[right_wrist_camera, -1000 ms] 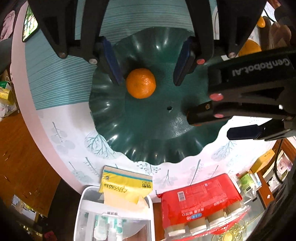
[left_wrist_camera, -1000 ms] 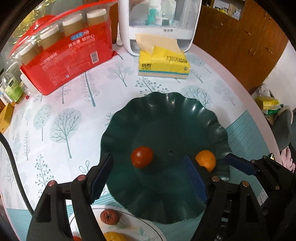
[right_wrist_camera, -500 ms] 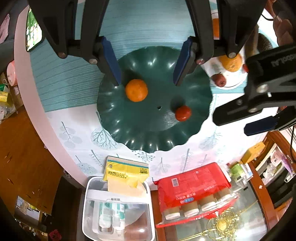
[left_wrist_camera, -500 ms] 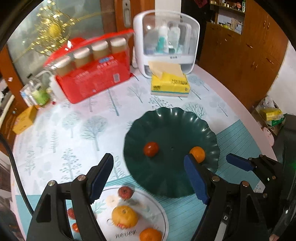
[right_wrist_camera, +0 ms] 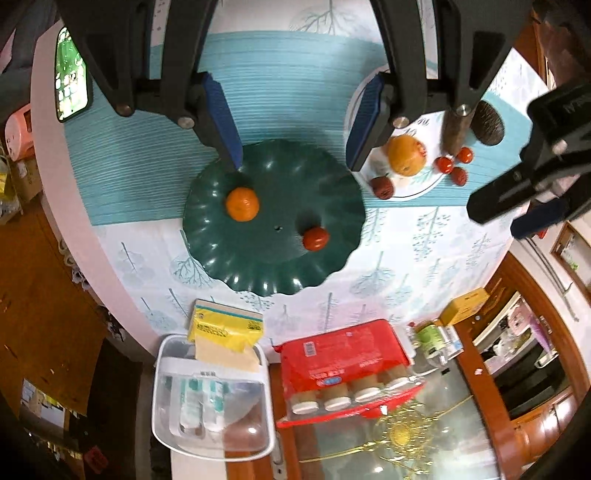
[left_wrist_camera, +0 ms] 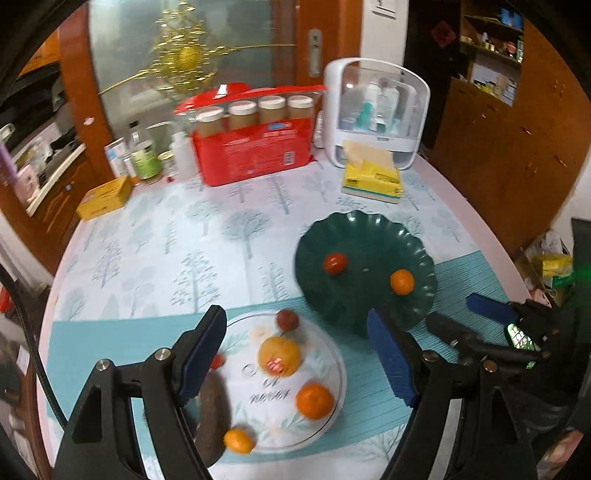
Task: Organize fruits
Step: 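Move both tools back toward the white fruit plate, then grasp the avocado with the left tool while the right tool grasps the large orange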
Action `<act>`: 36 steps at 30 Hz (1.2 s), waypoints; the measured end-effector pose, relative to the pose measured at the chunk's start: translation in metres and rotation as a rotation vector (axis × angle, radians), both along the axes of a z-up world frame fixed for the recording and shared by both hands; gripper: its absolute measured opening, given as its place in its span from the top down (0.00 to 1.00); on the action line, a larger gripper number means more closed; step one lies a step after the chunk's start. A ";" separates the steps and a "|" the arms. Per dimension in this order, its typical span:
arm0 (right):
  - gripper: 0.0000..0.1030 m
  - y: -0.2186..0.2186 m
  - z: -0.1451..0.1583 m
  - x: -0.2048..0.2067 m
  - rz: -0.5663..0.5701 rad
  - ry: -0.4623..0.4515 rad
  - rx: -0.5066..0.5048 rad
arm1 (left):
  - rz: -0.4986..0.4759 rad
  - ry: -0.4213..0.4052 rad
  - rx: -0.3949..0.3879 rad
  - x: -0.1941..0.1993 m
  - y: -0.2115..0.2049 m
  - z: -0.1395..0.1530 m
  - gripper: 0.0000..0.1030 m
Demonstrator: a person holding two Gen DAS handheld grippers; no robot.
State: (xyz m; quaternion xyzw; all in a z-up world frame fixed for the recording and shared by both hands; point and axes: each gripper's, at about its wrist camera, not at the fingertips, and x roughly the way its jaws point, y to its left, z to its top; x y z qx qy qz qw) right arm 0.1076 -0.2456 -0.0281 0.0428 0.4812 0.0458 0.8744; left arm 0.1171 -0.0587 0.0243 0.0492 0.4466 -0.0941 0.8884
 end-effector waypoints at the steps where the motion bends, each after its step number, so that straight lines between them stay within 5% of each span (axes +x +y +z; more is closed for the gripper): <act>1: 0.43 0.004 0.004 -0.003 0.009 -0.005 -0.004 | 0.015 -0.010 0.006 -0.006 0.006 0.002 0.25; 13: 0.38 0.056 0.001 -0.019 0.143 -0.001 0.014 | 0.256 -0.010 0.022 -0.045 0.112 -0.009 0.25; 24: 0.38 0.091 -0.052 -0.013 0.215 0.104 0.000 | 0.369 0.151 0.001 -0.043 0.184 -0.086 0.25; 36: 0.38 0.114 -0.108 -0.008 0.230 0.212 -0.018 | 0.400 0.285 -0.103 -0.021 0.191 -0.156 0.25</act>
